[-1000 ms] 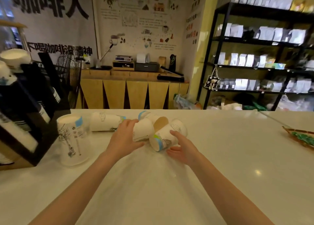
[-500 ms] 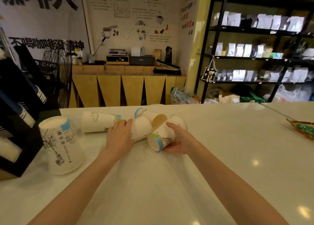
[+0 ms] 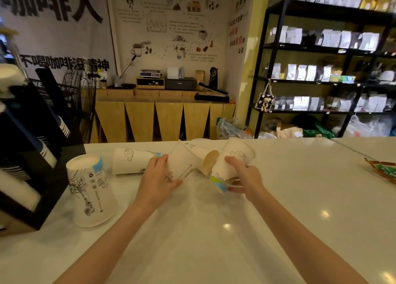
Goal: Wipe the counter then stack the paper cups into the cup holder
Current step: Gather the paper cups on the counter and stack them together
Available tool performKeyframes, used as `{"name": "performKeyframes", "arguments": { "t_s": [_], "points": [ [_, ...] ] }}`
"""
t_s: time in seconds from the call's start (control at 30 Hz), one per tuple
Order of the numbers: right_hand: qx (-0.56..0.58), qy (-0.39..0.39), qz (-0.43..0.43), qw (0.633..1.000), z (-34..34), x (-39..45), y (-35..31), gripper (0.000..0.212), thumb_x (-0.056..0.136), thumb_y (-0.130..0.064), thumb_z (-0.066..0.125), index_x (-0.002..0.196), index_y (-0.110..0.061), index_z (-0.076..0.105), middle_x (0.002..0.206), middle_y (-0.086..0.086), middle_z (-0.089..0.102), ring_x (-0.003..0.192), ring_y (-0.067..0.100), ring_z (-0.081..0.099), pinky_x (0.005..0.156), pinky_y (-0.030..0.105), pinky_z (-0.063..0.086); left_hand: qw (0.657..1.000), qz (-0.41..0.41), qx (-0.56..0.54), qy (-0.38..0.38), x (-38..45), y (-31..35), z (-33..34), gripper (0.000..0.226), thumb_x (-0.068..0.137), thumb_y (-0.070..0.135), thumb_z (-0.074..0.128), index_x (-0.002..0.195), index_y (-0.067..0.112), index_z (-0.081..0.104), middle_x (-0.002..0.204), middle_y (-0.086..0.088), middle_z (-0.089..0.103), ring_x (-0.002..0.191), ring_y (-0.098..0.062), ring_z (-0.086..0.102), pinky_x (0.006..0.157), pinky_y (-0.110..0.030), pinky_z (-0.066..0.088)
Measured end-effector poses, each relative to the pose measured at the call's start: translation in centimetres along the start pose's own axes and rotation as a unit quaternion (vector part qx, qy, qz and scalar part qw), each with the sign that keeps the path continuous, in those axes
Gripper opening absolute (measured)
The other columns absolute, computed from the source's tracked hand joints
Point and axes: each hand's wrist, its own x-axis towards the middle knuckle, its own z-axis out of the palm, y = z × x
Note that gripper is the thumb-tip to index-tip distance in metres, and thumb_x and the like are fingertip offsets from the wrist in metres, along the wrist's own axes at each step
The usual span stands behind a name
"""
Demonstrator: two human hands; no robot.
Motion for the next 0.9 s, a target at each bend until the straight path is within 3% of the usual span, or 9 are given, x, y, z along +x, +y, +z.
{"name": "performKeyframes", "arguments": {
  "t_s": [0.17,0.27,0.33,0.47,0.6,0.9],
  "points": [
    [0.011,-0.015,-0.239,0.971,0.6,-2.3,-3.9,0.065,0.062,-0.038,0.075,0.116,-0.012,0.050,0.114,0.002,0.064,0.102,0.018,0.062,0.080,0.038,0.057,0.962,-0.089,-0.260,0.005,-1.7,0.7,-1.1,0.077,0.066,0.022,0.077,0.131,0.019,0.037,0.132,-0.003,0.052,0.117,-0.015,0.049,0.089,-0.032,0.047],
    [0.050,-0.033,-0.340,0.938,1.7,-4.5,-6.2,0.054,0.072,-0.020,0.073,0.118,-0.015,0.045,0.108,-0.005,0.062,0.100,0.007,0.060,0.077,0.025,0.055,0.936,-0.114,-0.334,0.001,-3.2,0.7,-0.9,0.079,0.063,0.016,0.080,0.129,0.019,0.037,0.128,-0.003,0.054,0.117,-0.018,0.052,0.095,-0.036,0.047],
    [0.076,-0.064,-0.378,0.920,2.6,-5.8,-7.2,0.055,0.071,-0.018,0.074,0.117,-0.019,0.043,0.107,-0.008,0.061,0.101,0.007,0.061,0.077,0.026,0.056,0.936,-0.113,-0.334,-0.015,-4.1,0.6,-0.6,0.078,0.060,0.013,0.081,0.125,0.023,0.039,0.120,0.004,0.056,0.111,-0.013,0.053,0.092,-0.033,0.048],
    [0.032,-0.164,-0.391,0.905,4.7,-6.8,-6.4,0.059,0.067,-0.017,0.078,0.113,-0.031,0.043,0.115,-0.002,0.060,0.105,0.009,0.061,0.081,0.025,0.056,0.938,-0.116,-0.321,-0.051,-5.4,0.6,-0.3,0.072,0.060,0.014,0.082,0.110,0.041,0.037,0.102,0.025,0.052,0.099,0.003,0.053,0.085,-0.022,0.045],
    [-0.082,-0.202,-0.364,0.906,5.4,-7.0,-4.2,0.074,0.064,-0.023,0.080,0.125,-0.027,0.039,0.121,-0.003,0.058,0.111,0.015,0.058,0.088,0.035,0.053,0.941,-0.123,-0.307,-0.066,-6.1,0.5,-0.3,0.082,0.063,0.017,0.080,0.129,0.030,0.034,0.116,0.013,0.053,0.110,-0.007,0.051,0.093,-0.025,0.045],
    [-0.193,-0.243,-0.298,0.903,4.5,-6.6,-1.3,0.075,0.069,-0.027,0.076,0.130,-0.021,0.033,0.120,-0.009,0.047,0.112,0.010,0.045,0.083,0.015,0.039,0.951,-0.113,-0.280,-0.065,-6.3,0.6,-0.4,0.081,0.063,0.021,0.080,0.129,0.027,0.034,0.119,0.010,0.052,0.110,-0.007,0.049,0.092,-0.024,0.043]
  ]
}}
